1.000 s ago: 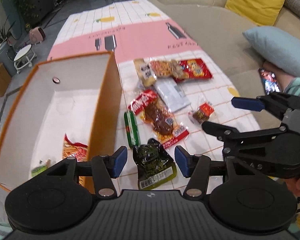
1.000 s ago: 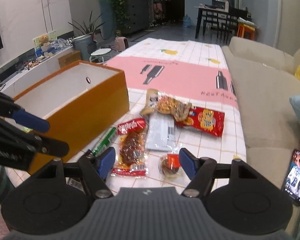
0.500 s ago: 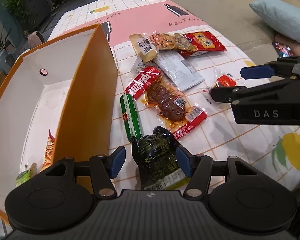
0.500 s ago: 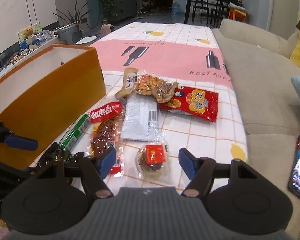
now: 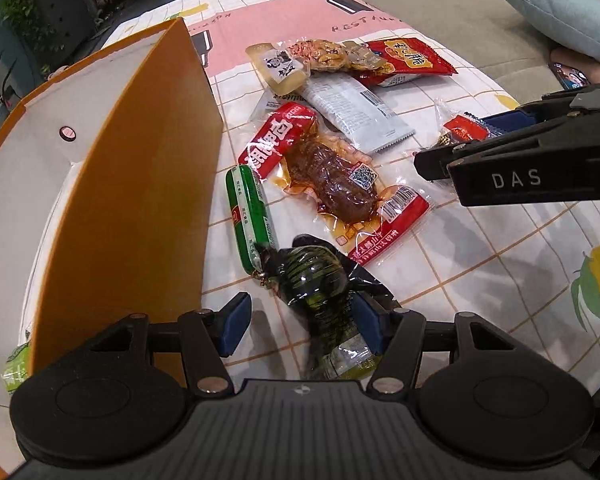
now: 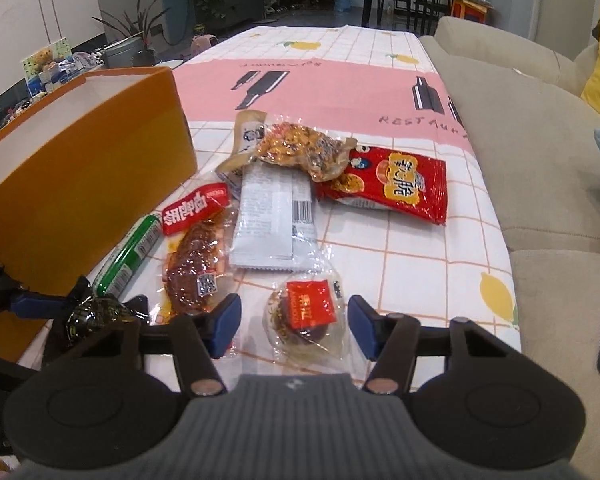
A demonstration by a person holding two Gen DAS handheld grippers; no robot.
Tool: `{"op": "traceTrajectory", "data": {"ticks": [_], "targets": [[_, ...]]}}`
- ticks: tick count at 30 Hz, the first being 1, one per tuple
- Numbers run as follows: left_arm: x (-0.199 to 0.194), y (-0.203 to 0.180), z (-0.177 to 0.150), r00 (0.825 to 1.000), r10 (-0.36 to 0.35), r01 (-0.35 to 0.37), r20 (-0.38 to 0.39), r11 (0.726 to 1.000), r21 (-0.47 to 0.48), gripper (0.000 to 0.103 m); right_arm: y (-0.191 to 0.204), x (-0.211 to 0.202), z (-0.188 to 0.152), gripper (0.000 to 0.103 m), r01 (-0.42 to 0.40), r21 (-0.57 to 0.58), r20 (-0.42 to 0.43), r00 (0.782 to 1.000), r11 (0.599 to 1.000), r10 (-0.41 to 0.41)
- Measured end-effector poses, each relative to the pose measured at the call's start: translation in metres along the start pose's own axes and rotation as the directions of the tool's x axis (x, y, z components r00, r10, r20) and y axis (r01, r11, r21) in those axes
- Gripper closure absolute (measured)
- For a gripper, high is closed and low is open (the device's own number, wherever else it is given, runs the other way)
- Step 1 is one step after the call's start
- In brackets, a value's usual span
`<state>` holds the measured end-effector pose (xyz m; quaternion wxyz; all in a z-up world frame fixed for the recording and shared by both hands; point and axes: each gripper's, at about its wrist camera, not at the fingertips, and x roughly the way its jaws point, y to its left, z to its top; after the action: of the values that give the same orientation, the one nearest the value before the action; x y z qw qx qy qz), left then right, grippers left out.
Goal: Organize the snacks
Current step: 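Grasp the dark green seaweed pack with the left gripper while the right grasps the red-wrapped egg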
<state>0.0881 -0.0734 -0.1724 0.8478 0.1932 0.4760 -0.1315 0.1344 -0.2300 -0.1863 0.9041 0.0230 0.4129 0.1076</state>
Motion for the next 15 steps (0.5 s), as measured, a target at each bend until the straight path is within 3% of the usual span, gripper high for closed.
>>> {"op": "traceTrajectory", "data": {"ticks": [7, 10, 15], "targets": [[-0.0002, 0.0006, 0.0028, 0.999, -0.021, 0.022, 0.050, 0.999, -0.031, 0.033, -0.0007, 0.0055, -0.0009, 0.060, -0.005, 0.008, -0.018, 1.000, 1.000, 0.005], [-0.0056, 0.0011, 0.0035, 0.996, -0.032, 0.035, 0.088, 0.998, -0.043, 0.034, -0.0007, 0.0064, -0.0010, 0.061, -0.006, 0.013, -0.023, 1.000, 1.000, 0.006], [-0.0034, 0.0061, 0.0048, 0.996, -0.030, 0.037, 0.089, 0.996, -0.085, 0.052, -0.0001, 0.0064, -0.0011, 0.061, -0.008, 0.013, -0.026, 1.000, 1.000, 0.008]]}}
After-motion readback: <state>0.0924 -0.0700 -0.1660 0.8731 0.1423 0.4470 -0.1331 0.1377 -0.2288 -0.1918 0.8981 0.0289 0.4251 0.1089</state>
